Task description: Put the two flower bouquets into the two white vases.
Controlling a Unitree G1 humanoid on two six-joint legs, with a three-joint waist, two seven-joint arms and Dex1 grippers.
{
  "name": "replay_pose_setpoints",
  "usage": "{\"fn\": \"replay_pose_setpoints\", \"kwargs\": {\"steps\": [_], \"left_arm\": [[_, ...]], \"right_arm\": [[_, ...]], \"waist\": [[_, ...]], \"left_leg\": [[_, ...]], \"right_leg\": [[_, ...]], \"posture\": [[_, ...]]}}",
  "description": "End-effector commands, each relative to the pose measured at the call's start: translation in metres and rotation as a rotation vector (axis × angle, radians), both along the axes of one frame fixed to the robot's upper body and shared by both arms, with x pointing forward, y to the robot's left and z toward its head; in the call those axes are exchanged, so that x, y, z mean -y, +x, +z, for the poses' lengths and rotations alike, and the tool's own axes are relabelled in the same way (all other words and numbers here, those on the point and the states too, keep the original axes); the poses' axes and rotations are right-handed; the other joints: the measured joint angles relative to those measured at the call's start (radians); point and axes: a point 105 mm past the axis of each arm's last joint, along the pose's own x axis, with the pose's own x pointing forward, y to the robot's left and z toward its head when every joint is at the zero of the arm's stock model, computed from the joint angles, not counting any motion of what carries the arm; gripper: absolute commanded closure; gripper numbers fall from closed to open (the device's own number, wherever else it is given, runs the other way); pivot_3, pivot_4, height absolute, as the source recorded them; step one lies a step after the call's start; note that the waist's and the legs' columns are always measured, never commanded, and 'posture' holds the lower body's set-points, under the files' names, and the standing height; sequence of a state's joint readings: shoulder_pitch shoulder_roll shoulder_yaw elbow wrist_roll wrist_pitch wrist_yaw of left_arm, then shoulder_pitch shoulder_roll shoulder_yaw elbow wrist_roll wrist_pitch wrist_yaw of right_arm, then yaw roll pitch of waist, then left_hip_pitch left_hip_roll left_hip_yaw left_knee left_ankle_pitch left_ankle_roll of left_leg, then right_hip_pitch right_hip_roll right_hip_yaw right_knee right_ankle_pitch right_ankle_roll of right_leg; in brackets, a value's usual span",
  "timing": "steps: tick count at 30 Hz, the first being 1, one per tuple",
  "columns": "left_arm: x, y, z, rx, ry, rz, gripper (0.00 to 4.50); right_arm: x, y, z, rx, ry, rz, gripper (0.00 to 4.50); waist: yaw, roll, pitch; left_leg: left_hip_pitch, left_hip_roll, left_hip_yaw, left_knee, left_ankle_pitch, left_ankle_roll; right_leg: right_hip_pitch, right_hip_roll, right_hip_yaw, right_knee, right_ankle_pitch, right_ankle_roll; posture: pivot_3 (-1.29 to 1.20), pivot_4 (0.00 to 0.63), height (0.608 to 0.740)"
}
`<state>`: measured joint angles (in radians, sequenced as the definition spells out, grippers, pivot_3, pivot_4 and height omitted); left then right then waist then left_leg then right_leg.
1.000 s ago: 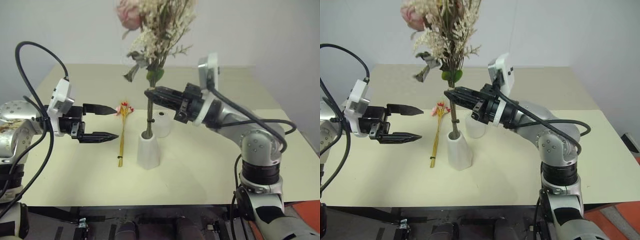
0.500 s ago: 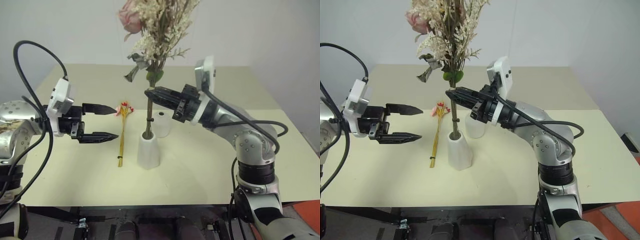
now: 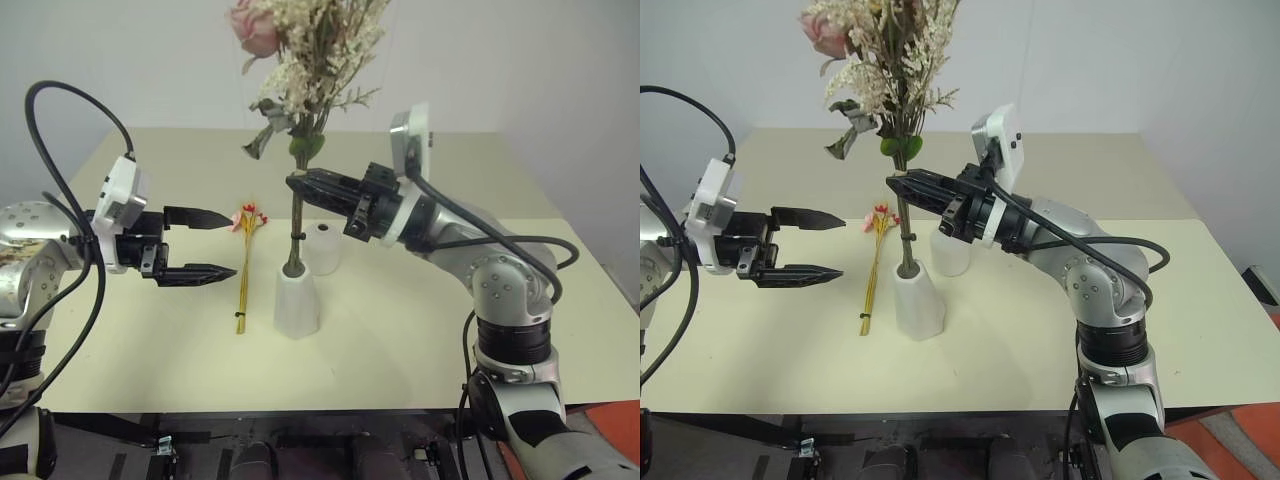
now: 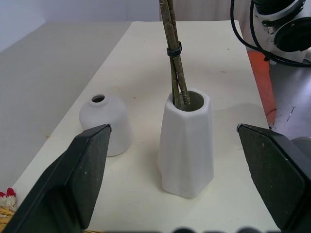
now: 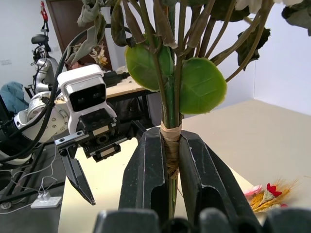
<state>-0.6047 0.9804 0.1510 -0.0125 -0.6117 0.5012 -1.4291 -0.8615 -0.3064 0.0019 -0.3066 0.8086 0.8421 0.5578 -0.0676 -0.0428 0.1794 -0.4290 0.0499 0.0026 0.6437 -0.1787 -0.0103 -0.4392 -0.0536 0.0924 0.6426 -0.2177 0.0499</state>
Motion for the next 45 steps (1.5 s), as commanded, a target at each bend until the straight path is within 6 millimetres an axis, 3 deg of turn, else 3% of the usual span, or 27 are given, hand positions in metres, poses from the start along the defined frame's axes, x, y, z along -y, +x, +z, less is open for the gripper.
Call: {"fn": "replay_pose_setpoints", "kwargs": {"steps": [1,33,45], "left_arm": [[-0.001,-0.004,0.01,0.047,-0.001,-0.004,0.0],[-0.003,-0.003,0.01,0.038,0.008,0.006,0.0],[-0.005,-0.002,0.01,0.034,0.013,0.015,0.0]], "right_arm": [[0.001,-0.01,0.009,0.05,0.004,0.022,4.31],[-0.015,-0.004,-0.043,0.018,-0.08,-0.04,4.31],[0.005,-0.014,-0.057,0.052,-0.09,-0.013,0.29]], "waist": [[0.0,0.0,0.0],[0.0,0.0,0.0],[0.002,0.0,0.0]], "left_leg": [[0.0,0.0,0.0,0.0,0.0,0.0],[0.0,0.0,0.0,0.0,0.0,0.0],[0.0,0.0,0.0,0.0,0.0,0.0]], "right_leg": [[0.0,0.0,0.0,0.0,0.0,0.0],[0.0,0.0,0.0,0.0,-0.001,0.001],[0.0,0.0,0.0,0.0,-0.002,0.003]], "posture": [[0.0,0.15,0.74],[0.0,0.15,0.74],[0.0,0.15,0.74]]}}
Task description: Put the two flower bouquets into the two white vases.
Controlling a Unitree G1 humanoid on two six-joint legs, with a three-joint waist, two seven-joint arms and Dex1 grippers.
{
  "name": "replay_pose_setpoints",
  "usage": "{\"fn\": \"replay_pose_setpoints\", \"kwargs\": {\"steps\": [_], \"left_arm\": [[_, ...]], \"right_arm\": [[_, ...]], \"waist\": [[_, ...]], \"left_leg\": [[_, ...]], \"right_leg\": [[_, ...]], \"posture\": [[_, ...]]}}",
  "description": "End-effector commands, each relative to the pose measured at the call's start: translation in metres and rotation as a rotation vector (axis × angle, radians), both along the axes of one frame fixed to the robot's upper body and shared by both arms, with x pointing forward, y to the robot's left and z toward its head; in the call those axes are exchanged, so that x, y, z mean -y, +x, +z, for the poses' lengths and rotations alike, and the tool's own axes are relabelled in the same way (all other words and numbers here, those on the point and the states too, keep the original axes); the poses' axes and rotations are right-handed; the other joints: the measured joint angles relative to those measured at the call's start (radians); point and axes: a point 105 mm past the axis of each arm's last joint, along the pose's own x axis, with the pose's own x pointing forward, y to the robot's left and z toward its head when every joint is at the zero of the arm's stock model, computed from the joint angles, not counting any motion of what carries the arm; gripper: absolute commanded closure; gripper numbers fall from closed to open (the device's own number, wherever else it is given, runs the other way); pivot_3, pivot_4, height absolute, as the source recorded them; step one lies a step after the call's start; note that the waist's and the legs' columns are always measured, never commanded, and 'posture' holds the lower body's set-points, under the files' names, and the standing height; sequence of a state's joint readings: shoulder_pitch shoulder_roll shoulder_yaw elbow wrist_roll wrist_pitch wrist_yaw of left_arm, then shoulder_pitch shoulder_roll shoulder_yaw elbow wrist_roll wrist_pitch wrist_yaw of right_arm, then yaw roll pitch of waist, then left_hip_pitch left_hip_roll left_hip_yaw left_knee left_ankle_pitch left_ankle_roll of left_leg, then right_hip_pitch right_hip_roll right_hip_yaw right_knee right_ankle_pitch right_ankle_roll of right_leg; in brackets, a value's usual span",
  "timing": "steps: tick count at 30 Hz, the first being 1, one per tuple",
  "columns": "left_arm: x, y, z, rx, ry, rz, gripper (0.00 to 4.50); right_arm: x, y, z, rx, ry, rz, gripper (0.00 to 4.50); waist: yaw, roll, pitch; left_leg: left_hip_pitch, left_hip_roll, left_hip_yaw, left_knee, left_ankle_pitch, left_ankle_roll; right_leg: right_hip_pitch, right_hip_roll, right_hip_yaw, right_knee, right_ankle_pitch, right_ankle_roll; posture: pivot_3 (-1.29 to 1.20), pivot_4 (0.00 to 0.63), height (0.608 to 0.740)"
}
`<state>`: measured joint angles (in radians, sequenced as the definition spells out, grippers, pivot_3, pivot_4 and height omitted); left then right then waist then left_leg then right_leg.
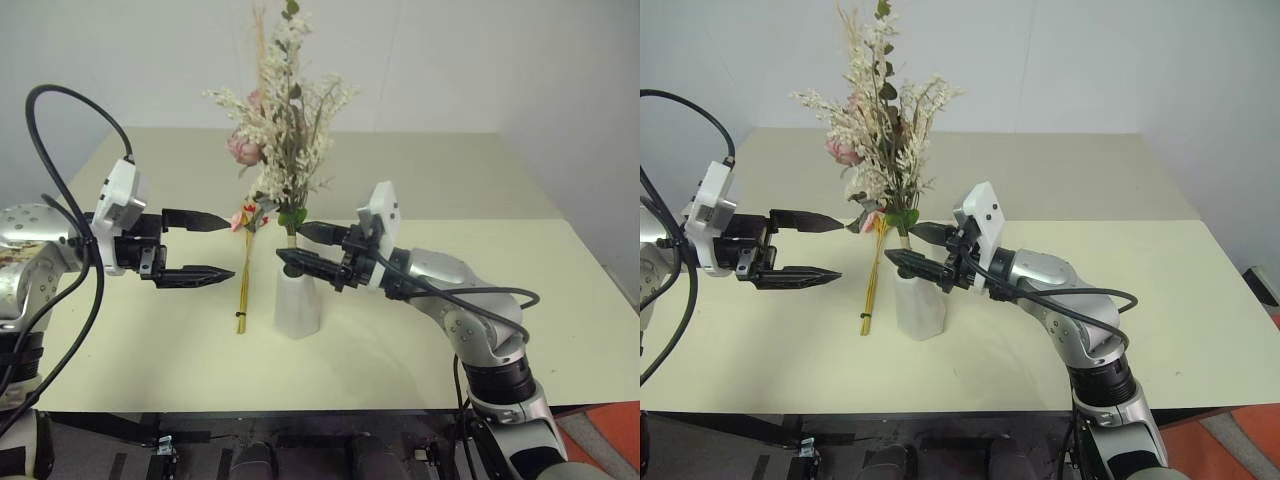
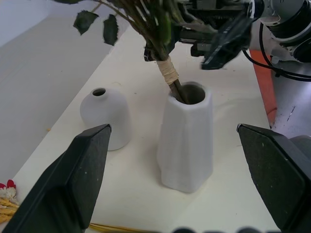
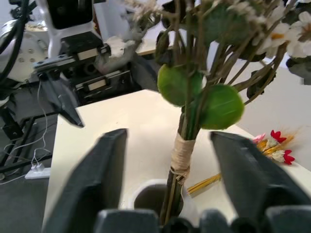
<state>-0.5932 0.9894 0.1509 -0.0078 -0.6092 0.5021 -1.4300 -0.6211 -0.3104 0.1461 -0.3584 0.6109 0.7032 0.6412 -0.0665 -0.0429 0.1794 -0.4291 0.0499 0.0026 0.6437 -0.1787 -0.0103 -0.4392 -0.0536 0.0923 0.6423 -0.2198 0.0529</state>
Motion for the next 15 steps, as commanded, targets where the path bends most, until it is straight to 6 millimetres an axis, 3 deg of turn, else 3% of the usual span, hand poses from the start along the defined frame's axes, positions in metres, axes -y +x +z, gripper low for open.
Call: {"fn": "replay_pose_setpoints", "kwargs": {"steps": [1,7,15], "left_arm": [[-0.002,-0.002,0.013,0.046,0.006,0.003,0.0],[-0.001,0.0,0.011,0.042,0.003,0.001,0.0],[-0.023,0.031,-0.018,-0.051,0.153,0.328,0.0]], "right_arm": [[0.011,-0.012,0.014,0.081,0.028,0.033,0.03],[0.017,-0.014,0.01,0.098,-0.011,0.041,0.03],[0.075,-0.005,0.007,0.068,-0.161,-0.058,0.03]], "waist": [[0.001,0.0,0.0],[-0.001,0.0,0.0],[0.02,0.0,0.0]], "left_leg": [[0.0,0.0,0.0,0.0,0.0,0.0],[0.001,0.0,0.0,0.0,0.0,0.0],[0.001,0.0,0.0,0.0,0.0,0.0]], "right_leg": [[0.0,0.0,0.0,0.0,0.0,0.0],[0.0,0.0,0.0,0.0,-0.001,0.001],[0.0,0.0,0.0,0.0,-0.002,0.002]], "posture": [[0.0,0.15,0.74],[0.0,0.15,0.74],[0.0,0.15,0.74]]}}
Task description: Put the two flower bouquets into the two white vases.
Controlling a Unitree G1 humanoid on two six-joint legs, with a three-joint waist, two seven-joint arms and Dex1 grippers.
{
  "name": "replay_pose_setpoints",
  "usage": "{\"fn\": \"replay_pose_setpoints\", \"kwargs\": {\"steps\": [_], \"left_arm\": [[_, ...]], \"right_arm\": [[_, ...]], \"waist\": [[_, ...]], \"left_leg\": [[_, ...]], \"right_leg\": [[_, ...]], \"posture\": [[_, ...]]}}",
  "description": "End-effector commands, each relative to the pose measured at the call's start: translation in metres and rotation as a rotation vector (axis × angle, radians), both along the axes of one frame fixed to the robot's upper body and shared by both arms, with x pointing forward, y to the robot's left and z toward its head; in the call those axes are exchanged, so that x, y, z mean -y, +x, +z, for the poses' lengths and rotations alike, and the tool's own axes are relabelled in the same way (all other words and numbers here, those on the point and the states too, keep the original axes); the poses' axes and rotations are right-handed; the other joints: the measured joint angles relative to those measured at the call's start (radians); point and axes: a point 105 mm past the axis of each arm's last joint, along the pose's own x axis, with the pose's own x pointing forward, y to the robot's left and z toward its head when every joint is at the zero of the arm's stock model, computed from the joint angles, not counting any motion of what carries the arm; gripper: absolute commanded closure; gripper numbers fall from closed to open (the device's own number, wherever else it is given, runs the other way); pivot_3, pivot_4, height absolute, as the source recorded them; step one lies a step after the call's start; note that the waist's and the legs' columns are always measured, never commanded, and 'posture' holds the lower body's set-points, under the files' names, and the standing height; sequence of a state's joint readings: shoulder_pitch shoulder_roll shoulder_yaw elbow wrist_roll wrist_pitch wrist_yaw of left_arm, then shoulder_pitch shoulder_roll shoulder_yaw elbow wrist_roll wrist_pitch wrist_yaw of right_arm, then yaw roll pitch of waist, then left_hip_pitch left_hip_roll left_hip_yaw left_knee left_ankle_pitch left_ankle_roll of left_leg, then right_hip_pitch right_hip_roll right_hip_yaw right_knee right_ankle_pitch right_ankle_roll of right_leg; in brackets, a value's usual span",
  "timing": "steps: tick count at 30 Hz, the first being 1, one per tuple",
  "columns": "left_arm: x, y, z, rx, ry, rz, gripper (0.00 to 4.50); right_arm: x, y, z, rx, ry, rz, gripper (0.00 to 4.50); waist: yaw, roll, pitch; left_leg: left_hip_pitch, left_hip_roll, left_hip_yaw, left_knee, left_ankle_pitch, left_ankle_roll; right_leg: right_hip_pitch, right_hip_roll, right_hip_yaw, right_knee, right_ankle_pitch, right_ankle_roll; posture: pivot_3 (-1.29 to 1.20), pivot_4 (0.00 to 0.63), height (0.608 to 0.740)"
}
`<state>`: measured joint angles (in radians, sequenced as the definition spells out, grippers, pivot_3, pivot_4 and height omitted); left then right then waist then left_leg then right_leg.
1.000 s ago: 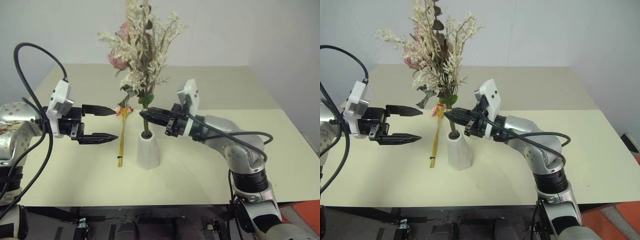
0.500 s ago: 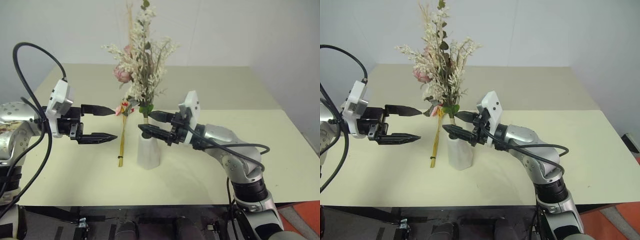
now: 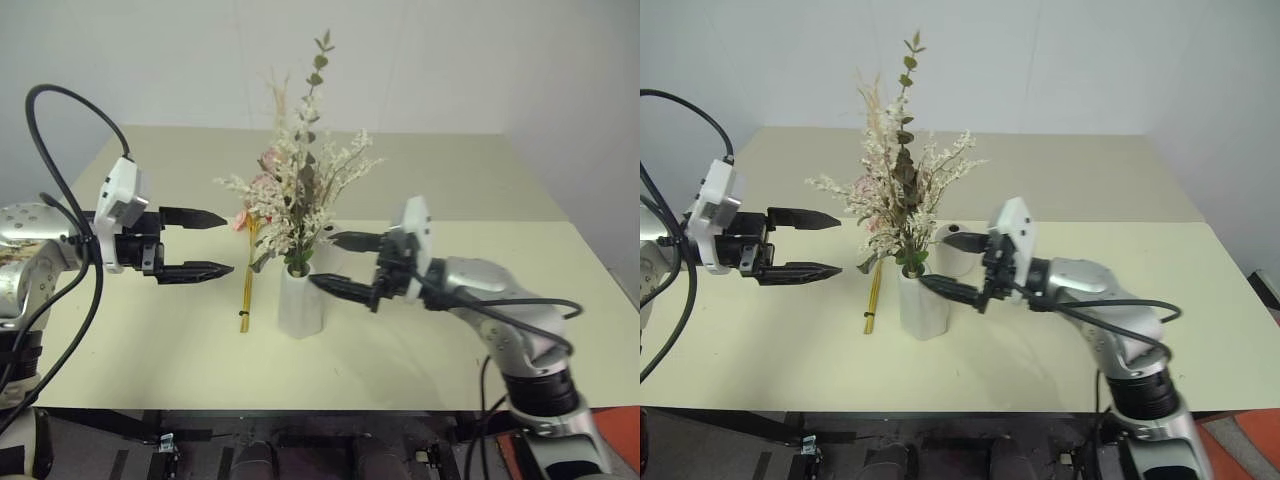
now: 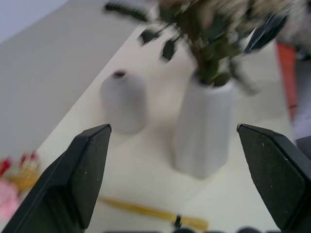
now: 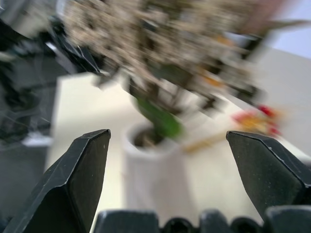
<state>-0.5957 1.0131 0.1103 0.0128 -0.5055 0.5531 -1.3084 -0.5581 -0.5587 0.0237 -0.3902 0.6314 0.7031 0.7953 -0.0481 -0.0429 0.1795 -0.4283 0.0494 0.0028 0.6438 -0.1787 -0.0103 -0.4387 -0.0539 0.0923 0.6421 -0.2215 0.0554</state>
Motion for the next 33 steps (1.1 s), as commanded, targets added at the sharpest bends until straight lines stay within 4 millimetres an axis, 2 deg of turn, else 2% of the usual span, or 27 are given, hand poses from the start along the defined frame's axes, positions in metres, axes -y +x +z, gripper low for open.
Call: {"fn": "replay_pose_setpoints", "kwargs": {"steps": [1,5,8,12,15,20,25,29,33], "left_arm": [[-0.012,0.018,-0.011,-0.049,0.113,0.19,0.0],[-0.019,0.039,-0.035,-0.192,0.274,0.392,0.0],[-0.008,0.056,-0.044,-0.285,0.253,0.483,0.0],[0.012,0.077,-0.053,-0.35,0.215,0.541,0.0],[0.024,0.089,-0.06,-0.373,0.221,0.569,0.0],[0.027,0.111,-0.076,-0.381,0.292,0.7,0.0],[0.032,0.127,-0.081,-0.361,0.257,0.736,0.0],[0.038,0.136,-0.084,-0.33,0.212,0.733,0.9],[0.035,0.138,-0.084,-0.33,0.203,0.75,2.27]], "right_arm": [[0.021,-0.006,0.01,0.018,-0.042,-0.004,0.03],[0.044,-0.011,0.012,0.028,-0.157,-0.01,0.03],[0.057,-0.016,0.016,0.056,-0.23,-0.003,0.03],[0.063,-0.02,0.023,0.089,-0.276,0.016,0.03],[0.064,-0.023,0.027,0.109,-0.286,0.019,0.03],[0.07,-0.029,0.031,0.117,-0.306,0.033,0.03],[0.085,-0.02,0.029,0.1,-0.32,-0.03,0.03],[0.1,-0.007,0.022,0.077,-0.311,-0.129,0.0],[0.101,-0.011,0.02,0.067,-0.294,-0.135,0.0]], "waist": [[0.003,0.0,0.0],[0.009,0.0,0.0],[0.012,0.0,0.0],[0.012,0.0,0.0],[0.005,-0.001,0.0],[0.005,-0.001,0.0],[0.007,-0.001,0.0],[0.011,-0.001,0.0],[0.009,-0.001,0.0]], "left_leg": [[0.0,0.0,0.0,0.0,0.0,0.0],[0.0,0.0,0.0,0.0,0.0,0.0],[0.0,-0.001,0.0,0.0,0.0,0.0],[0.0,-0.001,0.0,0.001,0.0,0.0],[-0.001,-0.001,-0.001,0.001,0.0,0.0],[-0.001,-0.002,-0.001,0.001,0.0,0.0],[-0.001,-0.002,-0.001,0.001,0.0,0.0],[-0.001,-0.003,-0.001,0.002,0.0,0.0],[-0.001,-0.003,-0.001,0.001,0.0,0.0]], "right_leg": [[0.0,0.0,0.0,0.0,0.0,0.0],[0.001,0.0,0.0,0.0,-0.001,0.001],[0.0,0.0,0.0,0.0,-0.001,0.001],[0.001,0.0,0.0,0.0,-0.001,0.001],[0.0,0.0,0.0,0.0,-0.001,0.001],[0.0,0.0,0.001,0.0,-0.001,0.001],[0.0,0.0,0.001,0.0,-0.001,0.001],[0.001,-0.001,0.001,0.0,0.0,0.002],[0.0,-0.001,0.001,0.0,0.001,-0.001]], "posture": [[0.0,0.15,0.74],[0.0,0.15,0.74],[0.0,0.15,0.74],[0.0,0.15,0.74],[0.0,0.15,0.74],[0.0,0.15,0.74],[0.0,0.15,0.74],[0.0,0.15,0.74],[0.0,0.15,0.74]]}}
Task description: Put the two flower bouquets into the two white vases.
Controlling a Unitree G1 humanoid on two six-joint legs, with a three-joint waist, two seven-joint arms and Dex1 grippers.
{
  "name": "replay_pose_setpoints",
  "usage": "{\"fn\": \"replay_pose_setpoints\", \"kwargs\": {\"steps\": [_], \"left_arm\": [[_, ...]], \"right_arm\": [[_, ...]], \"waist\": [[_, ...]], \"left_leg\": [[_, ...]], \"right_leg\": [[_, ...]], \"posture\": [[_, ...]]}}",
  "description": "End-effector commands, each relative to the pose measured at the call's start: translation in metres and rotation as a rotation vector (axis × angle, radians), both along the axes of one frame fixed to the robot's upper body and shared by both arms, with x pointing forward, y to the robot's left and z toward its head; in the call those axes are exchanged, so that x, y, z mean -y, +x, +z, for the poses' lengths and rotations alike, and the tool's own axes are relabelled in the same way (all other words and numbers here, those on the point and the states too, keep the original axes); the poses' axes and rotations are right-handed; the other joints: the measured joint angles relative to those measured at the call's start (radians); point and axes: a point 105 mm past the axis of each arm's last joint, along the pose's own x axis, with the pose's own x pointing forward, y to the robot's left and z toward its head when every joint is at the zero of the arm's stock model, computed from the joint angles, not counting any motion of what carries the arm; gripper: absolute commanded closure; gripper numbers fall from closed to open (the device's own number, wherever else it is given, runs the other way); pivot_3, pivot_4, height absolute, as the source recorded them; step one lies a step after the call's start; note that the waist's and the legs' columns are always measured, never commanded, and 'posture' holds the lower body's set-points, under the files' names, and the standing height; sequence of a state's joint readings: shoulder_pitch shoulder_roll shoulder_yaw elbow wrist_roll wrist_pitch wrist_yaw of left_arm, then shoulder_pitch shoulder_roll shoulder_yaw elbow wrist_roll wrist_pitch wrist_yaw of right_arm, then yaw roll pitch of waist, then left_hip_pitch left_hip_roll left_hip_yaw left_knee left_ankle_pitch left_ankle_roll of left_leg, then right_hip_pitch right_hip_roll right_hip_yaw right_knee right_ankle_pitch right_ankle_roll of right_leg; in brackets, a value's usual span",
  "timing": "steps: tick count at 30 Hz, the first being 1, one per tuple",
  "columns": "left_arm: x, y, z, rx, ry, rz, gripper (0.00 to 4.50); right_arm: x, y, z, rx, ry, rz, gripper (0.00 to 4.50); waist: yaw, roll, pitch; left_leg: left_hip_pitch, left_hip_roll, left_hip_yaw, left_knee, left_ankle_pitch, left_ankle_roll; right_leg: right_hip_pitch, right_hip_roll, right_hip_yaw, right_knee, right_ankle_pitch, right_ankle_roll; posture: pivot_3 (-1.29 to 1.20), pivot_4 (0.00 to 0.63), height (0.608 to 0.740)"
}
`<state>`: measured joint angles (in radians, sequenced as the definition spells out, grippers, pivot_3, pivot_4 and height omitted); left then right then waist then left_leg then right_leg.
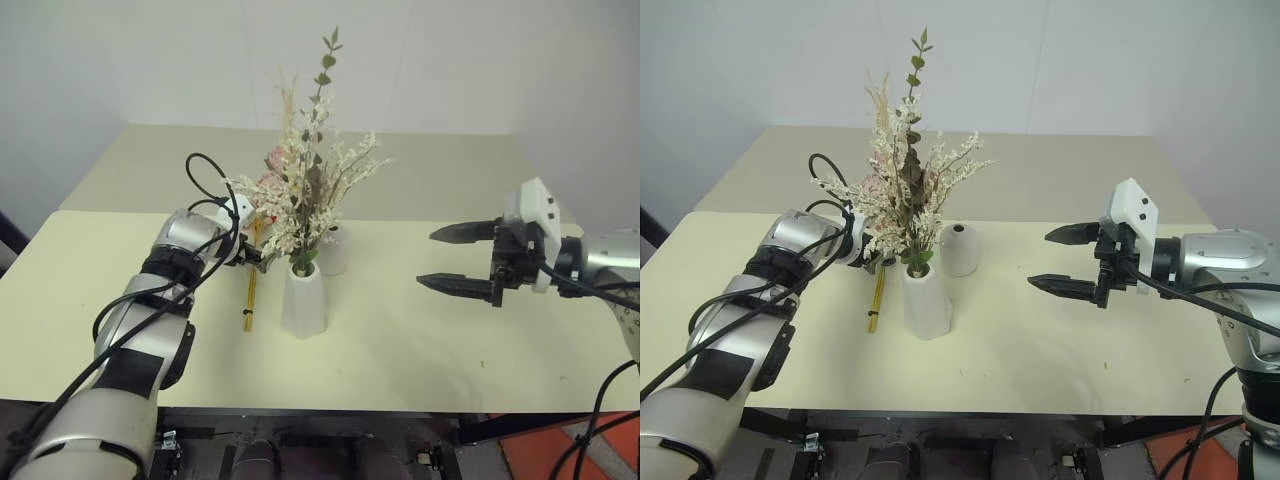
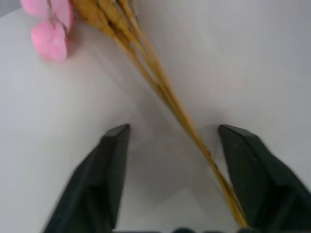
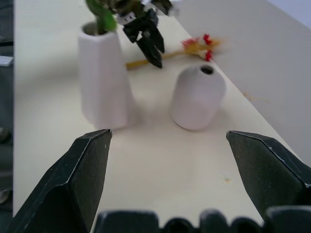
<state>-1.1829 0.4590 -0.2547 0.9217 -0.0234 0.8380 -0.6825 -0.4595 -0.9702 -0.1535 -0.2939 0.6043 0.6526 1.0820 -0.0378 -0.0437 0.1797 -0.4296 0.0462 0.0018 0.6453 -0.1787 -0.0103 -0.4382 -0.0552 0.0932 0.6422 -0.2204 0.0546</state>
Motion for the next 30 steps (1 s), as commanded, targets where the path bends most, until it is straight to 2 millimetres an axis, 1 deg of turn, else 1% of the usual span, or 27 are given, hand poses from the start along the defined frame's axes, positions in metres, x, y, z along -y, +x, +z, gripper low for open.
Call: {"fn": "replay_pose_setpoints", "kwargs": {"steps": [1,4,6,7,10,13,16,18,20,24,26,30], "left_arm": [[-0.004,0.007,0.015,0.054,0.009,0.012,2.6],[-0.01,0.007,0.015,0.06,0.009,0.027,3.57],[-0.013,0.008,0.015,0.063,0.007,0.037,4.31],[-0.014,0.008,0.015,0.065,0.007,0.04,4.48],[-0.018,0.009,0.019,0.084,0.004,0.055,4.48],[-0.025,0.012,0.031,0.141,-0.015,0.067,4.48],[-0.027,0.017,0.053,0.262,-0.086,0.049,4.48],[-0.026,0.021,0.077,0.422,-0.176,0.031,4.48],[-0.02,0.021,0.103,0.574,-0.285,-0.007,4.48],[-0.001,0.011,0.139,0.762,-0.476,-0.122,4.48],[0.01,0.003,0.153,0.818,-0.578,-0.192,4.48],[0.03,-0.011,0.175,0.858,-0.736,-0.34,4.48]], "right_arm": [[0.003,-0.006,0.015,0.071,0.009,-0.009,0.0],[0.005,-0.007,0.014,0.065,0.008,-0.018,0.0],[0.006,-0.007,0.014,0.062,0.009,-0.021,0.0],[0.006,-0.007,0.014,0.06,0.01,-0.021,0.0],[0.007,-0.006,0.013,0.051,0.012,-0.024,0.0],[0.008,-0.004,0.01,0.041,0.014,-0.034,0.0],[0.009,-0.004,0.009,0.036,0.015,-0.038,0.0],[0.009,-0.004,0.009,0.033,0.016,-0.04,0.0],[0.009,-0.003,0.009,0.031,0.017,-0.043,0.0],[0.009,-0.001,0.01,0.032,0.021,-0.046,0.0],[0.008,0.0,0.011,0.035,0.025,-0.048,0.0],[0.008,0.0,0.011,0.039,0.029,-0.053,0.0]], "waist": [[-0.002,0.0,0.0],[-0.003,0.0,0.0],[-0.004,0.0,0.0],[-0.004,0.0,0.0],[-0.004,0.0,0.0],[-0.005,0.0,0.0],[-0.005,0.0,0.0],[-0.003,0.0,0.0],[-0.001,0.0,0.0],[0.002,0.0,0.0],[0.007,0.0,0.0],[0.008,0.0,0.0]], "left_leg": [[0.0,0.0,0.0,0.0,0.0,0.0],[0.0,0.0,0.0,0.0,0.0,0.0],[0.0,0.0,0.0,0.0,0.0,0.0],[0.0,0.0,0.0,0.0,0.0,0.0],[0.0,0.0,0.0,0.0,0.0,0.0],[0.0,0.0,-0.001,0.0,0.0,0.0],[0.0,0.0,-0.001,0.0,0.0,0.0],[0.0,0.0,-0.001,0.0,0.0,0.0],[0.0,0.0,0.0,0.0,0.0,0.0],[0.0,-0.001,0.0,0.0,0.0,-0.001],[0.0,-0.002,0.0,0.001,0.0,-0.001],[0.0,-0.002,0.0,0.001,0.0,-0.001]], "right_leg": [[0.0,0.0,0.0,0.0,0.0,0.0],[0.0,0.0,0.0,0.0,0.0,0.0],[0.0,0.0,0.0,0.0,0.0,0.001],[0.0,0.0,0.0,0.001,0.0,0.001],[0.0,0.0,0.0,0.0,0.0,0.001],[0.0,0.0,0.0,0.0,0.0,0.001],[0.0,0.0,0.0,0.0,0.0,0.001],[0.0,0.0,0.0,0.0,0.0,0.0],[0.0,-0.001,0.0,0.0,0.001,-0.001],[0.001,-0.002,0.0,0.0,0.003,-0.003],[0.001,-0.002,0.0,0.0,0.003,-0.002],[0.001,-0.002,0.0,0.0,0.003,-0.002]], "posture": [[0.0,0.15,0.74],[0.0,0.15,0.74],[0.0,0.15,0.74],[0.0,0.15,0.74],[0.0,0.15,0.74],[0.0,0.15,0.74],[0.0,0.15,0.74],[0.0,0.15,0.74],[0.0,0.15,0.74],[0.0,0.15,0.74],[0.0,0.15,0.74],[0.0,0.15,0.74]]}}
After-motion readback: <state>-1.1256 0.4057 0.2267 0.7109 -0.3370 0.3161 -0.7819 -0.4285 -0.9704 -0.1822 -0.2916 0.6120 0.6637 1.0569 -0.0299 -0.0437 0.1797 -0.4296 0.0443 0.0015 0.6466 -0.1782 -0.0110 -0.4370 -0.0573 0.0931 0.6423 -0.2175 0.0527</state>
